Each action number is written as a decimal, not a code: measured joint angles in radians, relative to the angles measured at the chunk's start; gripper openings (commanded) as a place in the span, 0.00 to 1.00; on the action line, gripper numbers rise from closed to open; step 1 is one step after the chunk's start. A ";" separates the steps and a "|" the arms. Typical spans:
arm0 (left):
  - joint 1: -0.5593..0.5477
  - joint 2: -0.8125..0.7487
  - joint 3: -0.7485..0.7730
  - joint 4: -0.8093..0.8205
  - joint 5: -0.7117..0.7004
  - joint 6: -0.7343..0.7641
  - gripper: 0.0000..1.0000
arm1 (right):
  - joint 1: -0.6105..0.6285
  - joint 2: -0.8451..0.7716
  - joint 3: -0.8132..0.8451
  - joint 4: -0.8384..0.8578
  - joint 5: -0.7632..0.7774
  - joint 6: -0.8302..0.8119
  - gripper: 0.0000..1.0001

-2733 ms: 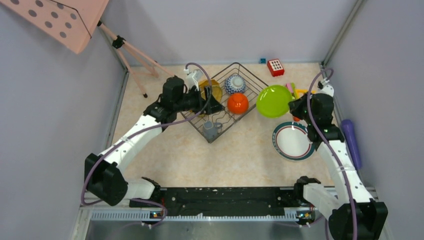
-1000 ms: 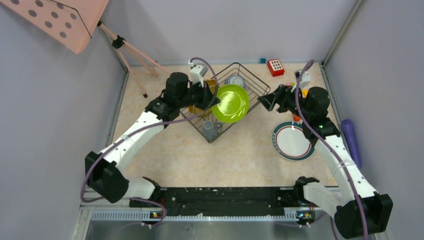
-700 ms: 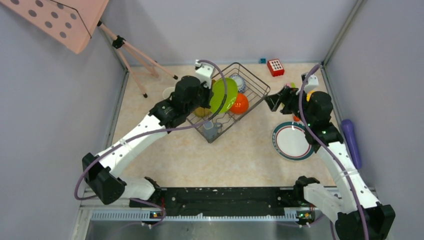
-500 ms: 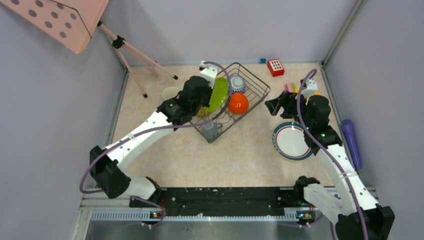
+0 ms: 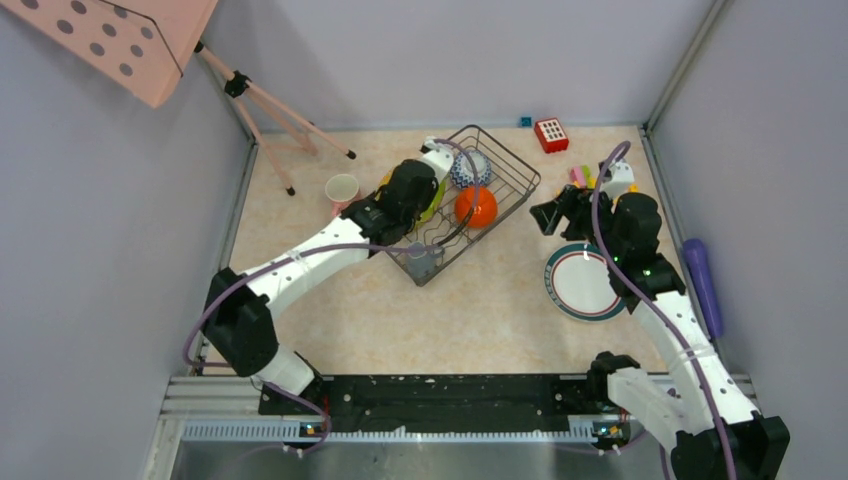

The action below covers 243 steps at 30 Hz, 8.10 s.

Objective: Load the mixed dishes into the dish rack

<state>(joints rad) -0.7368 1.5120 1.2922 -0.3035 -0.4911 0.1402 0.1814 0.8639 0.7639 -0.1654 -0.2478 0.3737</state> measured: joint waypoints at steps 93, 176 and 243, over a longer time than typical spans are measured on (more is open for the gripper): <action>-0.104 -0.381 -0.297 0.179 0.306 -0.271 0.94 | 0.000 -0.218 -0.235 -0.729 0.468 0.702 0.92; 0.086 -0.221 -0.396 0.643 0.900 -0.906 0.59 | -0.073 -0.393 0.036 -0.381 -0.155 0.308 0.00; -0.019 -0.389 -0.352 0.544 0.083 0.428 0.00 | -0.073 -0.227 0.037 -0.331 -0.061 0.344 0.78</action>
<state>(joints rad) -0.7555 1.1225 0.9405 0.2401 -0.4084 0.5678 0.1081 0.6369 0.8005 -0.4965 -0.3092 0.7177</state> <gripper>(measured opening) 0.059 0.781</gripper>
